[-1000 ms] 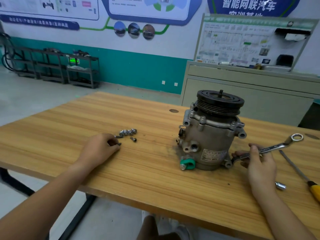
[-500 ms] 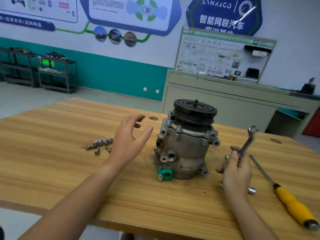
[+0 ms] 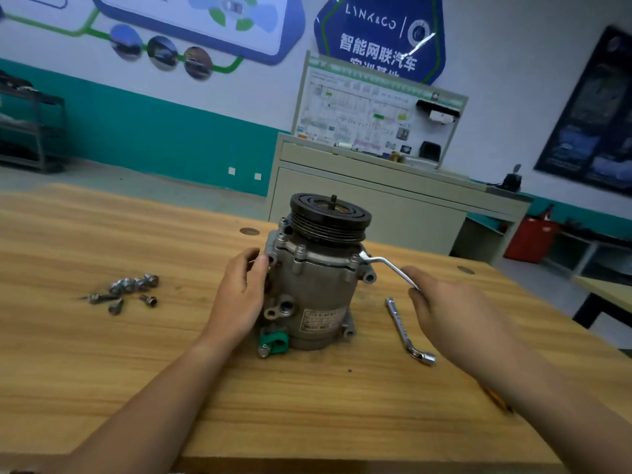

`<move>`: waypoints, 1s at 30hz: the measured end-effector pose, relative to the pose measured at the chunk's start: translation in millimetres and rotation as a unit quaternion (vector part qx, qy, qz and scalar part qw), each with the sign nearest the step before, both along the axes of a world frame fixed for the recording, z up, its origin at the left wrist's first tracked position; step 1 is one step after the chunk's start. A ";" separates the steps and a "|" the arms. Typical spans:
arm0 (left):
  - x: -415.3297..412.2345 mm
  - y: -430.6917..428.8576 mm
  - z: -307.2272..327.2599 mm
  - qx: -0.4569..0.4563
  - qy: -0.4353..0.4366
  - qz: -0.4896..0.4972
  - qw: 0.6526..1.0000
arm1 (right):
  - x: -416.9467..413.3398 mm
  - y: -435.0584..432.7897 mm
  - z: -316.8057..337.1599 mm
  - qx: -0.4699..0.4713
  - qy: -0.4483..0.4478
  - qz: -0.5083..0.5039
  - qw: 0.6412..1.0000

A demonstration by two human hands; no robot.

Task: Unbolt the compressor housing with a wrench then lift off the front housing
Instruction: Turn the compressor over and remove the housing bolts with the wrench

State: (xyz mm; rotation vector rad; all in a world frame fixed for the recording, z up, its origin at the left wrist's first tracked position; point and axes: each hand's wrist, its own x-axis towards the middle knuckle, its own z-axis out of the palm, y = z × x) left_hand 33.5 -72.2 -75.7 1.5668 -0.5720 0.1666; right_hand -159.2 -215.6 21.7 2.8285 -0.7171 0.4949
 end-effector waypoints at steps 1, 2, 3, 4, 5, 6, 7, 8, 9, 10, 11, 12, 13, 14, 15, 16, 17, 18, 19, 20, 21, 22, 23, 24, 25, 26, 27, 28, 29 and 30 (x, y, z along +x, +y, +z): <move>0.5 -0.9 -2.0 0.010 -0.015 0.008 1.000 | 0.5 1.3 3.7 -0.023 0.022 -0.009 0.999; 1.2 -2.1 -3.2 0.021 -0.025 0.013 0.999 | 1.0 3.2 7.3 -0.049 0.038 -0.014 0.998; 2.3 -2.9 -4.1 0.028 -0.030 0.011 0.999 | 1.2 6.3 10.7 -0.075 0.051 -0.019 0.996; 3.5 -3.4 -5.0 0.027 -0.030 0.007 0.999 | 1.6 10.2 13.6 -0.097 0.063 -0.022 0.993; 4.3 -3.6 -5.7 0.018 -0.023 0.005 1.000 | 2.7 14.0 16.5 -0.113 0.073 -0.027 0.991; 4.9 -3.4 -6.2 0.005 -0.013 0.004 1.000 | 4.7 16.8 19.0 -0.124 0.079 -0.031 0.989; 5.6 -3.3 -6.4 -0.007 -0.002 0.004 1.000 | 6.7 18.5 21.6 -0.134 0.082 -0.032 0.987; 5.8 -3.5 -6.1 -0.012 0.006 0.003 1.000 | 8.8 18.7 23.6 -0.139 0.084 -0.031 0.986; 5.5 -3.9 -5.2 -0.010 0.012 0.000 1.000 | 10.8 17.9 25.4 -0.138 0.085 -0.030 0.986; 5.6 -4.0 -4.2 -0.006 0.016 -0.003 1.000 | 12.1 16.2 26.6 -0.131 0.085 -0.030 0.987; 6.2 -4.2 -3.1 -0.006 0.018 -0.006 1.000 | 12.7 14.3 27.2 -0.120 0.083 -0.031 0.989; 7.2 -4.1 -2.3 -0.014 0.022 -0.011 1.000 | 12.6 12.5 27.1 -0.108 0.081 -0.032 0.990; 8.9 -4.0 -2.1 -0.035 0.035 -0.022 0.999 | 12.2 11.0 26.5 -0.098 0.078 -0.031 0.992; 10.7 -3.5 -1.7 -0.069 0.063 -0.038 0.995 | 11.9 9.8 25.9 -0.088 0.075 -0.032 0.993; 12.7 -2.7 -0.7 -0.106 0.100 -0.054 0.988 | 11.5 9.4 25.7 -0.079 0.072 -0.033 0.994; 14.8 -2.1 0.0 -0.134 0.135 -0.062 0.980 | 11.3 9.8 26.0 -0.070 0.068 -0.035 0.995; 16.3 -1.4 1.0 -0.149 0.158 -0.063 0.974 | 11.2 10.2 26.6 -0.061 0.064 -0.035 0.995; 17.1 -1.2 1.8 -0.153 0.167 -0.061 0.972 | 11.2 10.9 27.5 -0.053 0.059 -0.034 0.996; 17.1 -1.6 2.1 -0.151 0.169 -0.061 0.972 | 11.2 11.4 28.3 -0.046 0.054 -0.031 0.997; 16.7 -2.1 2.1 -0.145 0.167 -0.061 0.973 | 10.9 12.1 28.6 -0.040 0.050 -0.027 0.998; 15.8 -2.4 2.1 -0.138 0.161 -0.060 0.975 | 10.7 13.2 28.7 -0.037 0.047 -0.024 0.998; 15.4 -2.8 1.6 -0.132 0.152 -0.058 0.978 | 10.2 14.0 28.4 -0.035 0.048 -0.022 0.998; 15.1 -3.1 0.7 -0.126 0.140 -0.056 0.981 | 9.8 14.4 28.1 -0.034 0.049 -0.021 0.998; 14.8 -3.4 -0.1 -0.115 0.124 -0.052 0.984 | 9.2 14.6 28.4 -0.033 0.050 -0.021 0.998; 14.2 -3.7 -1.2 -0.100 0.106 -0.048 0.988 | 8.5 14.8 29.0 -0.034 0.052 -0.022 0.998; 13.3 -4.7 -2.5 -0.078 0.089 -0.044 0.992 | 7.6 15.0 30.0 -0.038 0.055 -0.023 0.997; 11.7 -5.5 -3.9 -0.053 0.078 -0.038 0.995 | 6.6 15.2 31.2 -0.044 0.059 -0.023 0.997; 10.1 -6.5 -5.2 -0.032 0.071 -0.033 0.996 | 5.8 15.4 32.5 -0.050 0.062 -0.023 0.997; 8.7 -7.1 -6.6 -0.019 0.064 -0.029 0.997 | 4.8 15.7 34.1 -0.057 0.064 -0.022 0.996; 7.7 -7.4 -7.5 -0.012 0.057 -0.028 0.998 | 4.3 16.4 35.7 -0.064 0.067 -0.023 0.995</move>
